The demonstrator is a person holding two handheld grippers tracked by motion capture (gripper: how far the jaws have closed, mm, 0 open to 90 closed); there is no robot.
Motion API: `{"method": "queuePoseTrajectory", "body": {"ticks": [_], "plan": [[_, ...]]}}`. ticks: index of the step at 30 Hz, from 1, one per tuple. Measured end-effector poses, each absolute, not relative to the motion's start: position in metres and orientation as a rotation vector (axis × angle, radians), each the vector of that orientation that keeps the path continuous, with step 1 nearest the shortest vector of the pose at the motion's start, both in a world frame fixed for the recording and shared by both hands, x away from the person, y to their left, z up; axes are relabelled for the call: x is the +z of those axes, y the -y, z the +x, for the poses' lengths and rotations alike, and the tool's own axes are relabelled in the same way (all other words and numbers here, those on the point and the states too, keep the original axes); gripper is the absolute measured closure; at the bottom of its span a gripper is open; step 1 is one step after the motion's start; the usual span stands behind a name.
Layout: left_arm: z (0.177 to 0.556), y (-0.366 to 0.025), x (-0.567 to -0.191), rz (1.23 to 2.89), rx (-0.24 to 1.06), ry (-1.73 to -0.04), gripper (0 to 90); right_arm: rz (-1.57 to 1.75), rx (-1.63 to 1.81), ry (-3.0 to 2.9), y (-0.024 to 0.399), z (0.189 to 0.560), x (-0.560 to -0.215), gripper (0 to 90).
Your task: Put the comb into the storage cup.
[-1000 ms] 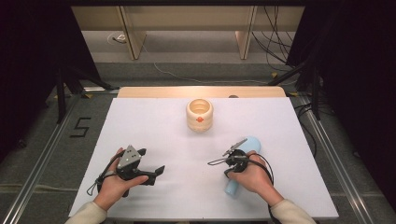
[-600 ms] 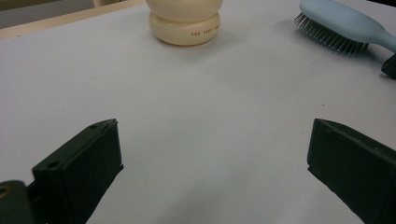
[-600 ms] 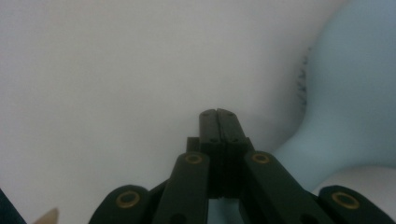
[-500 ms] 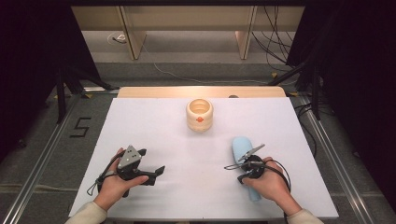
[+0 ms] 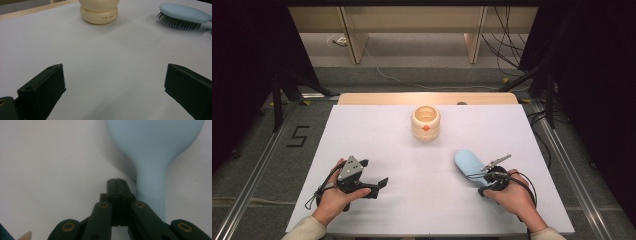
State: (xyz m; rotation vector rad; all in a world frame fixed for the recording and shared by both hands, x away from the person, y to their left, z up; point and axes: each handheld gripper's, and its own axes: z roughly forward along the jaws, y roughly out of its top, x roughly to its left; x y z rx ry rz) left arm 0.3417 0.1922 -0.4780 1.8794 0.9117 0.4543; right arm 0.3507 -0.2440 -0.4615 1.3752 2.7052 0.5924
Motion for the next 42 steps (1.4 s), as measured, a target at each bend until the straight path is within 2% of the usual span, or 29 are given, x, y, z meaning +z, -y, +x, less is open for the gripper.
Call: {"method": "queuePoseTrajectory", "body": {"ticks": [5, 6, 18, 21, 28, 29, 30, 33, 35, 37, 42], "plan": [[0.342, -0.192, -0.478, 1.880, 0.451, -0.913, 2.5, 1.372, 0.588, -2.695, 0.246, 0.350, -0.461, 90.0], [0.342, -0.192, -0.478, 1.880, 0.450, -0.913, 2.6, 1.358, 0.599, -2.709, 0.246, 0.350, -0.461, 85.7], [0.342, -0.192, -0.478, 1.878, 0.446, -0.911, 2.6, 1.264, 0.763, -2.740, 0.243, 0.349, -0.455, 68.6], [0.342, -0.193, -0.478, 1.877, 0.447, -0.910, 2.7, 1.190, 0.848, -2.731, 0.242, 0.350, -0.449, 59.6], [0.342, -0.192, -0.478, 1.873, 0.443, -0.910, 2.8, 1.094, 0.923, -2.689, 0.244, 0.351, -0.435, 47.6], [0.341, -0.192, -0.478, 1.874, 0.443, -0.909, 2.9, 1.060, 0.939, -2.664, 0.245, 0.351, -0.430, 40.5], [0.341, -0.192, -0.478, 1.874, 0.443, -0.909, 2.8, 1.060, 0.939, -2.664, 0.245, 0.351, -0.430, 40.5], [0.342, -0.192, -0.478, 1.875, 0.444, -0.910, 2.8, 1.044, 0.942, -2.611, 0.249, 0.352, -0.422, 25.3], [0.342, -0.192, -0.478, 1.876, 0.444, -0.909, 2.8, 1.051, 0.942, -2.599, 0.251, 0.353, -0.421, 23.0], [0.342, -0.192, -0.478, 1.874, 0.445, -0.912, 2.7, 1.074, 0.909, -2.568, 0.258, 0.356, -0.419, 16.1], [0.342, -0.192, -0.478, 1.877, 0.444, -0.911, 2.6, 1.112, 0.858, -2.554, 0.267, 0.361, -0.419, 16.0]]}}
